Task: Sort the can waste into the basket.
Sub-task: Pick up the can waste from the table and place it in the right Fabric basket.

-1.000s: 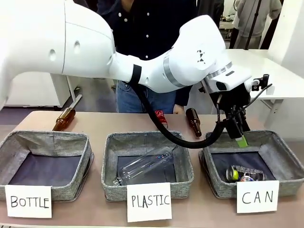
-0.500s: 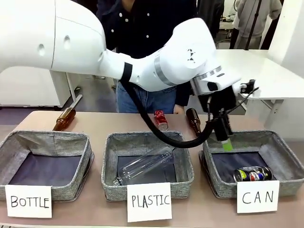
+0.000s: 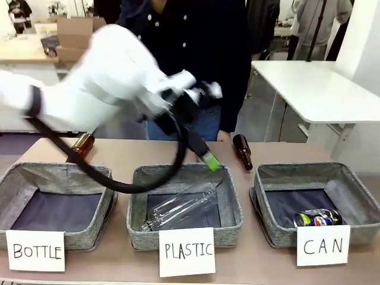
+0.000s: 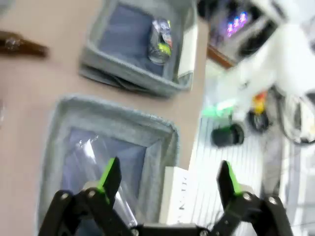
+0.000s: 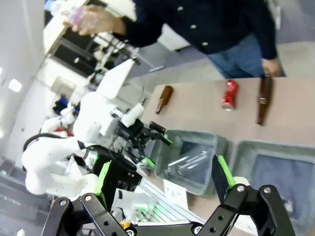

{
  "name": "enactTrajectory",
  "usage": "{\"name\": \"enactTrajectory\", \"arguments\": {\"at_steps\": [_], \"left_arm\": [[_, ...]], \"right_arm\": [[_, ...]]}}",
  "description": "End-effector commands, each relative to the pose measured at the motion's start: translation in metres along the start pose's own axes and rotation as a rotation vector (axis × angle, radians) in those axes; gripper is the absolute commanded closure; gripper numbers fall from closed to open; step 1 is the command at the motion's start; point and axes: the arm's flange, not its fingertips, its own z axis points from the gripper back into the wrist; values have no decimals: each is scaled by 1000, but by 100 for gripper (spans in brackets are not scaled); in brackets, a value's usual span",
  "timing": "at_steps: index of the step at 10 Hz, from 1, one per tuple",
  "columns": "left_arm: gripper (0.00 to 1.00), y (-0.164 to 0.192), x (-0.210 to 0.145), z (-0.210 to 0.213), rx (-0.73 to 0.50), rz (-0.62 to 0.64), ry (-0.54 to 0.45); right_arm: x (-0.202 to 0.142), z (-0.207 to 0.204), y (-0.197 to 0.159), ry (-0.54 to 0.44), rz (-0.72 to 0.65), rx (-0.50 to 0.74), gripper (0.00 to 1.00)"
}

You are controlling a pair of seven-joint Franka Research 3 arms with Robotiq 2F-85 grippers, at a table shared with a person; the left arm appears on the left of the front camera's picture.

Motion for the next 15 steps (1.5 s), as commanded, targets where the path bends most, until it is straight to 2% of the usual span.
{"name": "enactTrajectory", "arguments": {"at_steps": [1, 2, 3, 5, 6, 7, 8, 15], "left_arm": [[0, -41, -70, 97, 41, 234, -382], [0, -43, -103, 149, -12, 324, -566], [0, -37, -134, 188, -115, 401, -659], [0, -16, -189, 224, -493, 366, -683], [0, -6, -216, 233, -607, 265, -690], [0, 9, -230, 234, -543, 339, -695], [0, -37, -207, 240, -467, 305, -707], [0, -37, -207, 240, -467, 305, -707]], "right_arm": [[-3, -69, 14, 38, 14, 46, 0], [-15, -106, 23, 80, 10, 63, 0], [-24, -129, 26, 88, 7, 82, 0], [-40, -155, 27, 190, -42, 223, 0], [-53, -170, 21, 282, -78, 247, 0], [-55, -173, 19, 279, -131, 242, 0], [-48, -166, 30, 228, -38, 186, 0], [-48, -166, 30, 228, -38, 186, 0]]}}
